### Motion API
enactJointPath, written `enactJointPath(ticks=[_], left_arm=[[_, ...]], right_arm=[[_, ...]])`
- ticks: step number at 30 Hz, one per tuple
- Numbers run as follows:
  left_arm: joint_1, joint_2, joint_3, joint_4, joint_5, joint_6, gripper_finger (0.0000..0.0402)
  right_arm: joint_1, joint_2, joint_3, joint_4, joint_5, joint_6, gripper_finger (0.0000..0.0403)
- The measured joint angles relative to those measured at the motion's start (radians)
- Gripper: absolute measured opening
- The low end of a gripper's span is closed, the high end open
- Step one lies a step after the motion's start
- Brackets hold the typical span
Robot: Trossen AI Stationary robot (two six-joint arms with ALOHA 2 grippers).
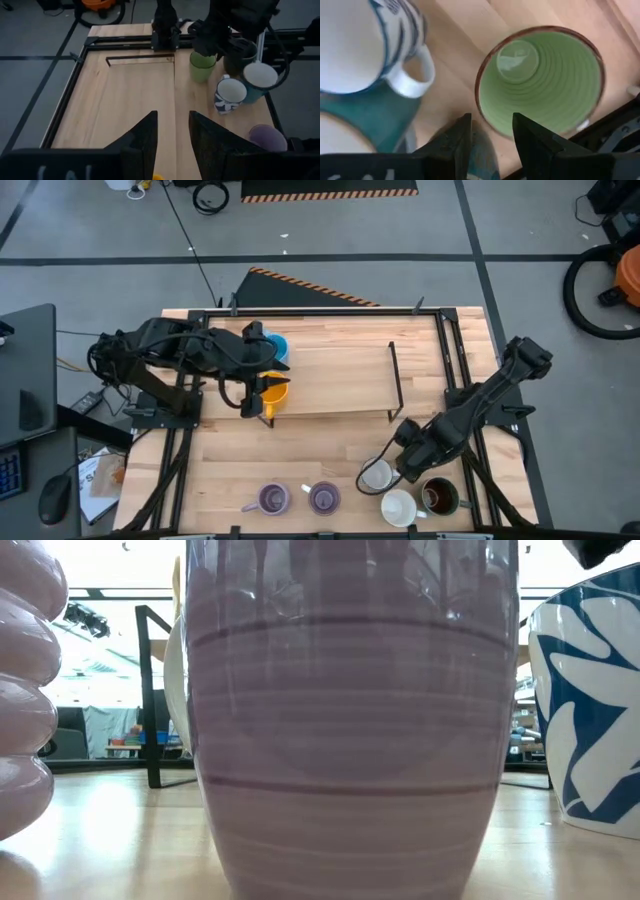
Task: Place coffee mugs
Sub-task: Put the green mug on the shelf
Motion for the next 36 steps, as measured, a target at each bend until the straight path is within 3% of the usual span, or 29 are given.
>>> enactJointPath(ticks=[6, 13, 21, 36], left_arm=[[0.001, 0.000, 0.000, -0.016, -0.001, 0.000, 0.0116], [0.000, 0.000, 0.000, -0.016, -0.001, 0.000, 0.0116], [0.000, 0.000, 0.000, -0.019, 0.000, -0.001, 0.0116], [-0.001, 0.000, 0.000, -0.019, 0.000, -0.001, 0.0117]], right_arm=[[-0.028, 0.083, 0.000, 0.034, -0.009, -0.051, 0.0148], [-0.040, 0.082, 0.000, 0.038, 0.066, -0.027, 0.0148], [-0.049, 0.083, -0.069, 0.141, 0.061, 0.001, 0.0142], [-0.048, 0.083, -0.075, 0.142, 0.043, -0.044, 0.0023]])
